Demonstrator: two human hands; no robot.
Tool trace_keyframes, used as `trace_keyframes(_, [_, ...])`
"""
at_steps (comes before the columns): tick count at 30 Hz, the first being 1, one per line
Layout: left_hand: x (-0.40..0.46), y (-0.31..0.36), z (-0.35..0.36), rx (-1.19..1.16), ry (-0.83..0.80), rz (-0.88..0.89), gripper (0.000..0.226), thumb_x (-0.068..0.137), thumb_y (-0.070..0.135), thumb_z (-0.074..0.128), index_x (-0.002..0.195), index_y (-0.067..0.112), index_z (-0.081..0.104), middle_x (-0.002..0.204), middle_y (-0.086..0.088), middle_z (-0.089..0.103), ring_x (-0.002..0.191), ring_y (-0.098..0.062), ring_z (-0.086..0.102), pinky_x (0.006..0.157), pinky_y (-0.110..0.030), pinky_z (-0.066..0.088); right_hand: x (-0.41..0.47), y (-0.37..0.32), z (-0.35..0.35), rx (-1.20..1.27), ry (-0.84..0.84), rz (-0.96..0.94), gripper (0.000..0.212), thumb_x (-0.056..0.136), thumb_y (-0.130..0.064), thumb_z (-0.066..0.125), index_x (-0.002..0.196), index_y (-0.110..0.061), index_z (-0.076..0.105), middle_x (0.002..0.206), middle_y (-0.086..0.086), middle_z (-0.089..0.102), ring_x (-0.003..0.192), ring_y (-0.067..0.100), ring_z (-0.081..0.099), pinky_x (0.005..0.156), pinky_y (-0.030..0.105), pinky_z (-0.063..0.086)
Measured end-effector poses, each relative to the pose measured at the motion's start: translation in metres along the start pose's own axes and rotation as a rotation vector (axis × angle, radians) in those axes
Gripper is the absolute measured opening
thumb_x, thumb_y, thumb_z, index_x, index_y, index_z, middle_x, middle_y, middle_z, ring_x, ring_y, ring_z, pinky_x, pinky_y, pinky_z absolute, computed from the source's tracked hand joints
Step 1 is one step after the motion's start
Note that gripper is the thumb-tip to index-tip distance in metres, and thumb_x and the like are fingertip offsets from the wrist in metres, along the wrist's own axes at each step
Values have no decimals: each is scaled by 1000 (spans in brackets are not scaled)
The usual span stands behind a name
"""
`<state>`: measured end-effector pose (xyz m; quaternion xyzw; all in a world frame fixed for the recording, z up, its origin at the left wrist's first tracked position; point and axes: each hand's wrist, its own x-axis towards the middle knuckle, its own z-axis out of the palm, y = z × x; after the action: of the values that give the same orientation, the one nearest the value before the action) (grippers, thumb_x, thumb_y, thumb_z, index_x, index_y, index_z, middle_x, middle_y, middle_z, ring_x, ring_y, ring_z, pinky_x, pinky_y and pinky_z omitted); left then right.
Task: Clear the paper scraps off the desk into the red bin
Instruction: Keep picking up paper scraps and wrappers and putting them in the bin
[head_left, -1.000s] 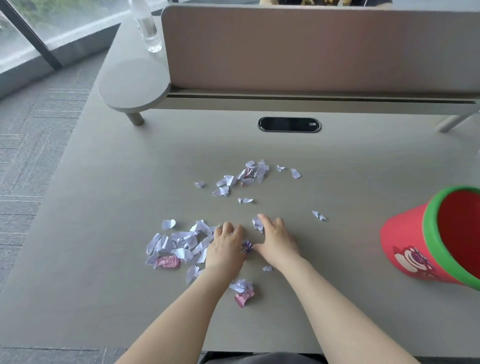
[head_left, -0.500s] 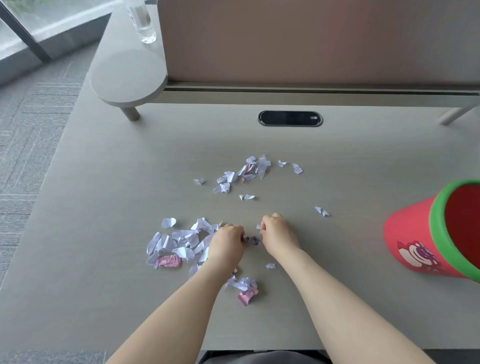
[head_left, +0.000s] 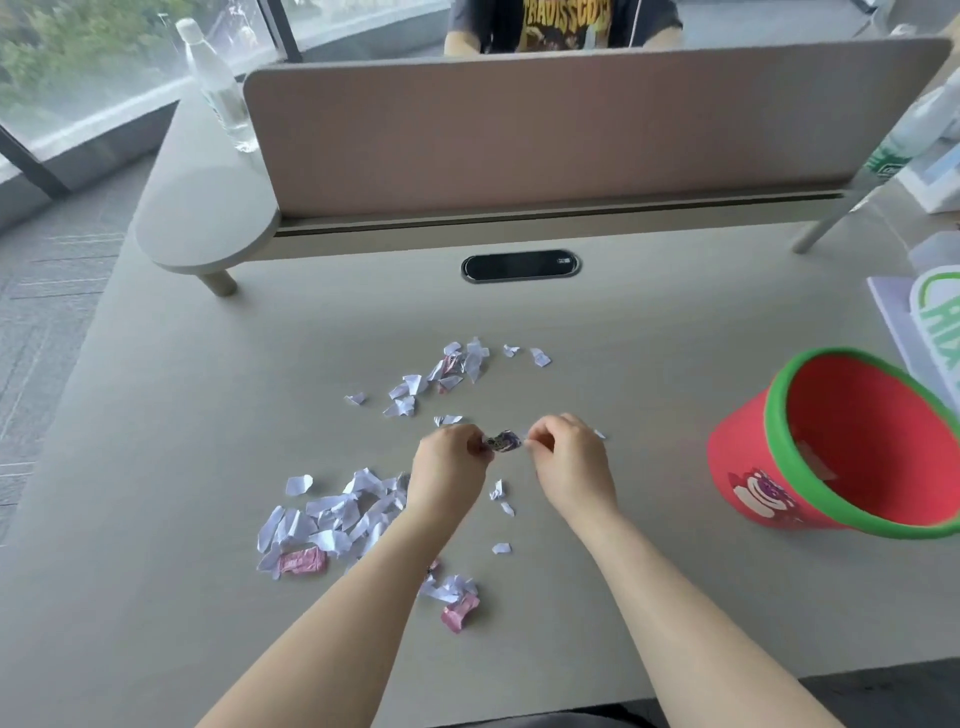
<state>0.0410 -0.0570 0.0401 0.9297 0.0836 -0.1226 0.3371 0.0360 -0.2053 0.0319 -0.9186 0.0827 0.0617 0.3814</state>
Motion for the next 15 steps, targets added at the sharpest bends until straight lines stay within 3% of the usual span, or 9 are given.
trace_keyframes(4, [1, 68, -2, -67, 20, 103, 13, 82, 14, 59, 74, 4, 59, 70, -9, 61, 71, -30, 54, 58, -36, 41, 5, -1, -55, 145, 164, -4, 12, 84, -6, 61, 74, -15, 62, 81, -3, 57, 70, 23, 62, 67, 37, 55])
trace_keyframes(7, [-3, 118, 3, -106, 24, 211, 15, 81, 16, 60, 72, 4, 59, 70, -13, 62, 71, -33, 56, 58, -38, 43, 6, 5, -100, 157, 273, -13, 17, 84, -8, 62, 72, -20, 59, 81, 1, 59, 68, 26, 65, 60, 18, 49])
trace_keyframes(12, [-16, 189, 24, -171, -41, 335, 14, 80, 17, 61, 70, 8, 59, 66, -8, 60, 68, -31, 56, 55, -36, 47, -6, 31, -173, 94, 449, -6, 10, 82, -15, 67, 74, -16, 63, 74, 2, 63, 68, 22, 62, 68, 33, 48])
trace_keyframes(15, [-25, 220, 43, -151, -73, 389, 14, 80, 16, 61, 68, 10, 57, 64, -4, 56, 67, -28, 52, 55, -30, 40, -17, 55, -206, 71, 467, 42, 9, 82, -17, 68, 74, -18, 63, 76, 1, 63, 67, 23, 62, 70, 36, 51])
